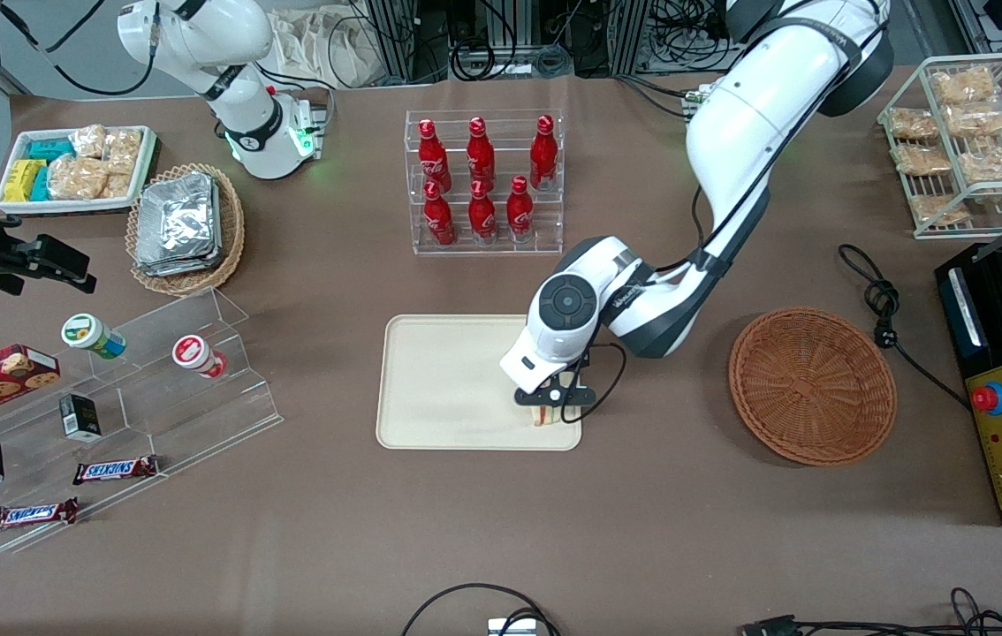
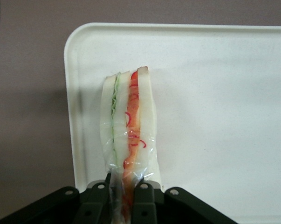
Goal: Place sandwich from basket to tray
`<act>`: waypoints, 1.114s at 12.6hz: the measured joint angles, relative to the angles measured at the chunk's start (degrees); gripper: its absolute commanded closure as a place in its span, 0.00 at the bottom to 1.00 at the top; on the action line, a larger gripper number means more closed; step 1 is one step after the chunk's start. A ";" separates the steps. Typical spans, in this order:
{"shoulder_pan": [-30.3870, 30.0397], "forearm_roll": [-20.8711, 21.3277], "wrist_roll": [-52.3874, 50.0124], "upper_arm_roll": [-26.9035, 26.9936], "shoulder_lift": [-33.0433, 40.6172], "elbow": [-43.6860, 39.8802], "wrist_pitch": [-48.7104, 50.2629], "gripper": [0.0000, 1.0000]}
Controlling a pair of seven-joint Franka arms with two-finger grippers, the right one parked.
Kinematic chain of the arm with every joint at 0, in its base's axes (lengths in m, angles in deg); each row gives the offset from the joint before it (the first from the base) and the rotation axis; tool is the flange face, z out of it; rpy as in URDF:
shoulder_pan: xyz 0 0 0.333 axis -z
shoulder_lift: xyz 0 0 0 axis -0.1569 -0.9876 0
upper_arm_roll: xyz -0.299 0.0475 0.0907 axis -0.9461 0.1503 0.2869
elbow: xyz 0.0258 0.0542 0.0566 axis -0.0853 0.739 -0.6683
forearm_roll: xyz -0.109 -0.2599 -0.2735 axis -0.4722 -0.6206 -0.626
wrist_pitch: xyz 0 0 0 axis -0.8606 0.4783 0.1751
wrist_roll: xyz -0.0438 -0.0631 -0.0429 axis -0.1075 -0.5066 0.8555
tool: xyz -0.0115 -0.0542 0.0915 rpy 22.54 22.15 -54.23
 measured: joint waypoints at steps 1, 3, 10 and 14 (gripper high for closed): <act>0.03 0.06 0.00 0.00 -0.24 -0.36 0.01 0.00; 0.05 0.23 0.00 -0.01 -0.23 -0.87 0.03 0.00; -2.85 3.35 -0.13 0.38 7.87 -3.53 10.40 0.00; -11.88 -2.82 0.21 0.39 19.13 3.68 11.50 0.00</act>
